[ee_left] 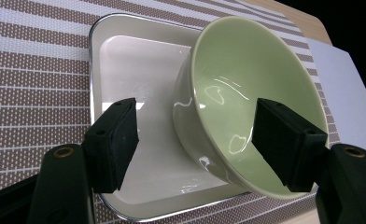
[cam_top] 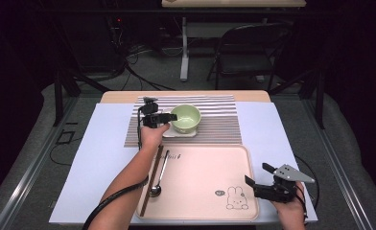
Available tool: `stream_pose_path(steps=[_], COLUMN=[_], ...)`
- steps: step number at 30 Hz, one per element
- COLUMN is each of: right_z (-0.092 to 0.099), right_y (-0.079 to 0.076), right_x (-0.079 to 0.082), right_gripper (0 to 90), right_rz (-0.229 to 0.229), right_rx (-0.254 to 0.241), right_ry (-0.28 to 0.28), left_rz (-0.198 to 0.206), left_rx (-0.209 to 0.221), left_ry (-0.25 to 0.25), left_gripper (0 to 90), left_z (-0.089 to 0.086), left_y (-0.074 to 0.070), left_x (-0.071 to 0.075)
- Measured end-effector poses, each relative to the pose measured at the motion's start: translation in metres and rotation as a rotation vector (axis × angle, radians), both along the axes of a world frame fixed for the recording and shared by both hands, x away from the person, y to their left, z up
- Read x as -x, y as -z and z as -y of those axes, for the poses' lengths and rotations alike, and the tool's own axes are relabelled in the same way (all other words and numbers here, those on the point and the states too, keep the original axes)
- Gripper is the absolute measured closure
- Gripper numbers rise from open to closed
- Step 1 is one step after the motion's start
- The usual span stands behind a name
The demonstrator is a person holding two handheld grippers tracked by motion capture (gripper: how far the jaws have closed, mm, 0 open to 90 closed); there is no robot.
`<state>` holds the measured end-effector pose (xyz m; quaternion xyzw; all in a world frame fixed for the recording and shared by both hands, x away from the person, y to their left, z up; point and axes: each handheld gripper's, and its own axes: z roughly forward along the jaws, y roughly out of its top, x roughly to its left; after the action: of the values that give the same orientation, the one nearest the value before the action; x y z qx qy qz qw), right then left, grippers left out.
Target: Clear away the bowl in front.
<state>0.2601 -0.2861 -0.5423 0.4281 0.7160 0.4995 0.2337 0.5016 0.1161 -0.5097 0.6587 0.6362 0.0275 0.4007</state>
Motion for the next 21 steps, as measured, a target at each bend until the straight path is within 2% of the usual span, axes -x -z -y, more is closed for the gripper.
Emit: stream_pose_path(steps=[9,17,21], right_z=[0.001,0.001,0.003], right_y=[0.000,0.000,0.000], right_x=[0.000,0.001,0.003], right_gripper=[14.2,14.1,14.1], right_rz=[0.002,0.001,0.001], right_rx=[-0.001,0.000,0.001], right_ry=[0.000,0.003,0.008], left_rz=[-0.017,-0.025,-0.020], left_rx=[0.013,0.010,0.023], left_ry=[-0.005,-0.006,-0.014], left_gripper=[34.2,43.5,47.2], left_z=[0.003,0.003,0.005], left_y=[0.006,0.013,0.015], left_x=[-0.003,-0.004,-0.005])
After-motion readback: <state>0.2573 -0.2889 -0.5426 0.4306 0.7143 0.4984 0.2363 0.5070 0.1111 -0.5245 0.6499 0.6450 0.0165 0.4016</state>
